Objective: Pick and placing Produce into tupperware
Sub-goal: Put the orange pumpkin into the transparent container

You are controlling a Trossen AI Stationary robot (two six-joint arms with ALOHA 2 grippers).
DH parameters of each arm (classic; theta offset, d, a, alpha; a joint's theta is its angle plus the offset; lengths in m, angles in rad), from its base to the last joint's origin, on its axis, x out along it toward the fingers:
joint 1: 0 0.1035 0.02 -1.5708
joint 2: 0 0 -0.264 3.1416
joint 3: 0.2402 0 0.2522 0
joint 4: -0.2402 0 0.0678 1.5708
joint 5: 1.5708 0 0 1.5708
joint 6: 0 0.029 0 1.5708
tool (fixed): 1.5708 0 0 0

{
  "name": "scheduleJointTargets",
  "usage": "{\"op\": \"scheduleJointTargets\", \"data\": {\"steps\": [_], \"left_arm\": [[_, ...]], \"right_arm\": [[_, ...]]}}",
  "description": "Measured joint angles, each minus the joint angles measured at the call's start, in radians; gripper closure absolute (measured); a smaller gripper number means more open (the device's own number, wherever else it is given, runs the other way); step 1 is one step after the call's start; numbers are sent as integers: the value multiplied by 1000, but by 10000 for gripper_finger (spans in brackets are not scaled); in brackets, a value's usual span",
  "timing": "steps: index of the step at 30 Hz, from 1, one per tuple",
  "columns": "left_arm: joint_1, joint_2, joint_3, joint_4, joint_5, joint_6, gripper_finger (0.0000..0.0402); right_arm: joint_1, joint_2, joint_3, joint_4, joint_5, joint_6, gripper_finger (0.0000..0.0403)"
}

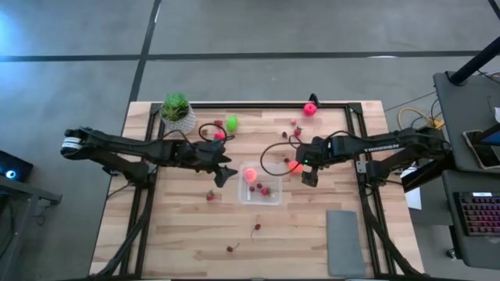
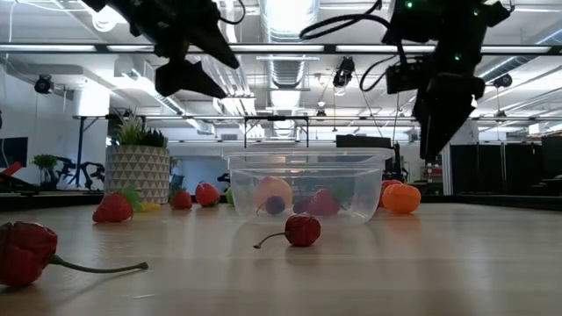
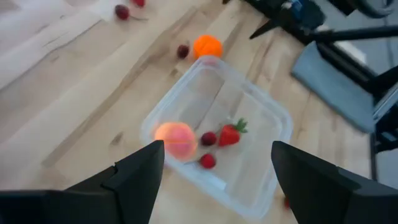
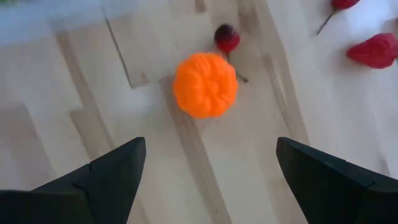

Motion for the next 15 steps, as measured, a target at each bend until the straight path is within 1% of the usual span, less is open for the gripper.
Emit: {"op": "scheduleJointTargets", "data": {"steps": [1,5,7,12,15], "left_arm": [[0,-10,-8,1,0,2,121],[0,-37,-38,-45,-11,2,121],[0,-44,-54,-48,-18,3,121],[0,-46,-94,-50,-26,4,120],[0,-46,-103,-68,-27,14,120]], "right_arm": [[0,0,-10,2,10,-2,49],[0,0,-22,29,34,120,49],[0,0,-23,59,34,142,49],[0,6,-24,194,31,100,49],[0,30,-26,221,30,52,49]]}}
